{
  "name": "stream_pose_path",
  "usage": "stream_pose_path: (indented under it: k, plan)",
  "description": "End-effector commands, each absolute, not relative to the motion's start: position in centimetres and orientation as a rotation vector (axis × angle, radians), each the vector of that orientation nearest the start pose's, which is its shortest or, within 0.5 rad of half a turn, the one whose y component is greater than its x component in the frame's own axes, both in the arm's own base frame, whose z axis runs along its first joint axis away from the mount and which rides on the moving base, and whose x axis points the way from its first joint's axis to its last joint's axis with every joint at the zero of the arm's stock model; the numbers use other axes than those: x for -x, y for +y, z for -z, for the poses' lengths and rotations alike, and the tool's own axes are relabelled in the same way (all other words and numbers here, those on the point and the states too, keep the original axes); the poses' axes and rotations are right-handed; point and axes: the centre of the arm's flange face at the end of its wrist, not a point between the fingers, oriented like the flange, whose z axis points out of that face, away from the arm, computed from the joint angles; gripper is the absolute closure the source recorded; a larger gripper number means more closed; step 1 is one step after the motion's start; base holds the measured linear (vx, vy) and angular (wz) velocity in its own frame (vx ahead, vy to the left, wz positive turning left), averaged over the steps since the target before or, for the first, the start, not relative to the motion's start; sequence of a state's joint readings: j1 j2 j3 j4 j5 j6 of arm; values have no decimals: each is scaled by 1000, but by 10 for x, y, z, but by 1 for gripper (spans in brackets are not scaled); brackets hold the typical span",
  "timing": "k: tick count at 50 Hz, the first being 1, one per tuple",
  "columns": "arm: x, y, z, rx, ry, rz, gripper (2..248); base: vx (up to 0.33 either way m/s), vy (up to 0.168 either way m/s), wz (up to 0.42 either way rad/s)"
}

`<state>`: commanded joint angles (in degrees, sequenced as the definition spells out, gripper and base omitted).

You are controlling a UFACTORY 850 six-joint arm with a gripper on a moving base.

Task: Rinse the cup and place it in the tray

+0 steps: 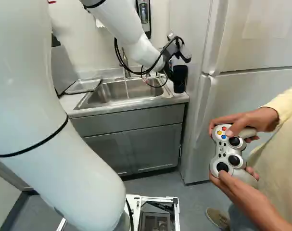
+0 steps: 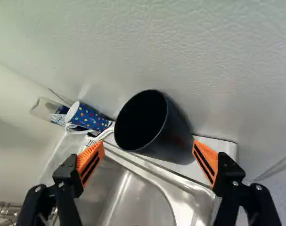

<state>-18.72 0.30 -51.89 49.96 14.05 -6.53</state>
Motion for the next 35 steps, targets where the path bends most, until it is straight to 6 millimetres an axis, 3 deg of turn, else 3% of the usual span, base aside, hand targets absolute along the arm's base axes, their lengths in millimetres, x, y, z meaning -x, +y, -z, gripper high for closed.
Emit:
stream_pose_path:
  k: [35]
  plan:
    - [-472,-178,-569,2586,1116,1674,3,0,0,0]
